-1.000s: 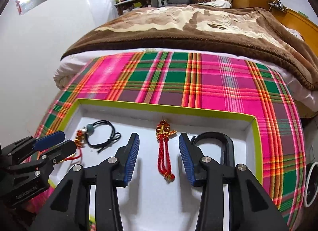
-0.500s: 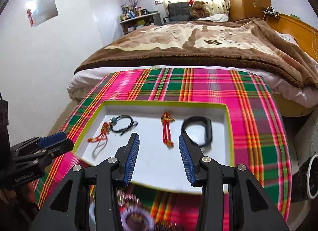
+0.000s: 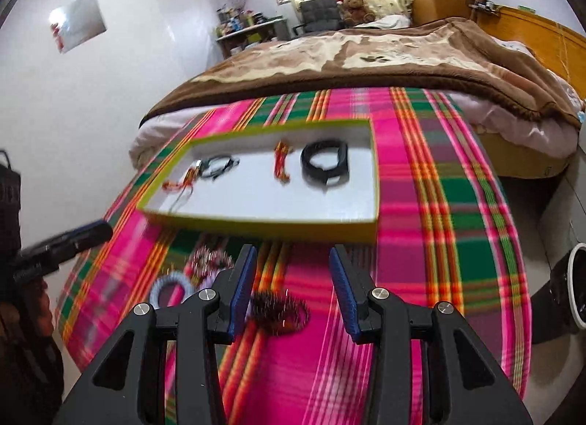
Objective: Organize jewelry
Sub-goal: 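Grasp the dark red beaded bracelet with the right gripper, then hold the beaded bracelet with the right gripper while the left moves toward the gold ring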
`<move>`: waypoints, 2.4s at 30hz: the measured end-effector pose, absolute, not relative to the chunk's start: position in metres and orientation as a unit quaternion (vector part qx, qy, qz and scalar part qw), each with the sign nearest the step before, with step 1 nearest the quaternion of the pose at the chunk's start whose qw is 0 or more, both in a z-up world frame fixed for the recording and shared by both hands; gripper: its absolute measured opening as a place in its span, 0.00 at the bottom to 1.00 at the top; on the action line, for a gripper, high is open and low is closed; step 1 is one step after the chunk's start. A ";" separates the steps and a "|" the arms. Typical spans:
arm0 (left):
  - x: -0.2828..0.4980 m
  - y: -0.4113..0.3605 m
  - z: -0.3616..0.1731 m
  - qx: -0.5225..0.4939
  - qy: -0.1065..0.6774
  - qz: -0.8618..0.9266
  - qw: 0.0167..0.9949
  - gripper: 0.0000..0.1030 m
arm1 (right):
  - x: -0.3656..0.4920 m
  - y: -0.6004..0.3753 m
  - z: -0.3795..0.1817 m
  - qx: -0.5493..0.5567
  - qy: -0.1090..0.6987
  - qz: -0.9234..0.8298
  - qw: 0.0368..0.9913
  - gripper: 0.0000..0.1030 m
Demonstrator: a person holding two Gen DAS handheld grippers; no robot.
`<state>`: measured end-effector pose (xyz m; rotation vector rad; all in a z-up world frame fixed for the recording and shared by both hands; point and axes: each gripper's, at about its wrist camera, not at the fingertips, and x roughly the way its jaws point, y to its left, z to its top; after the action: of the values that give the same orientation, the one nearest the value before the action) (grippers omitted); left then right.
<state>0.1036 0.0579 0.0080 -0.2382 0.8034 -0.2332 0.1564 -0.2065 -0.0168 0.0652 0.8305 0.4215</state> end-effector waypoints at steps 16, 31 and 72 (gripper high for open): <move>0.086 0.074 -0.010 -0.135 0.407 -0.090 0.899 0.48 | 0.153 -0.197 -0.055 0.016 0.442 0.227 0.868 0.41; 0.091 0.066 -0.017 -0.129 0.420 -0.094 0.894 0.48 | 0.151 -0.202 -0.052 0.028 0.431 0.230 0.872 0.21; 0.120 0.017 -0.039 -0.077 0.463 -0.116 0.876 0.20 | 0.130 -0.205 -0.029 0.021 0.381 0.197 0.903 0.20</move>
<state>0.1203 0.0170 -0.0387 -0.1613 0.9656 -0.2428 0.1303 -0.2051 -0.0292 0.0443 0.7874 0.4067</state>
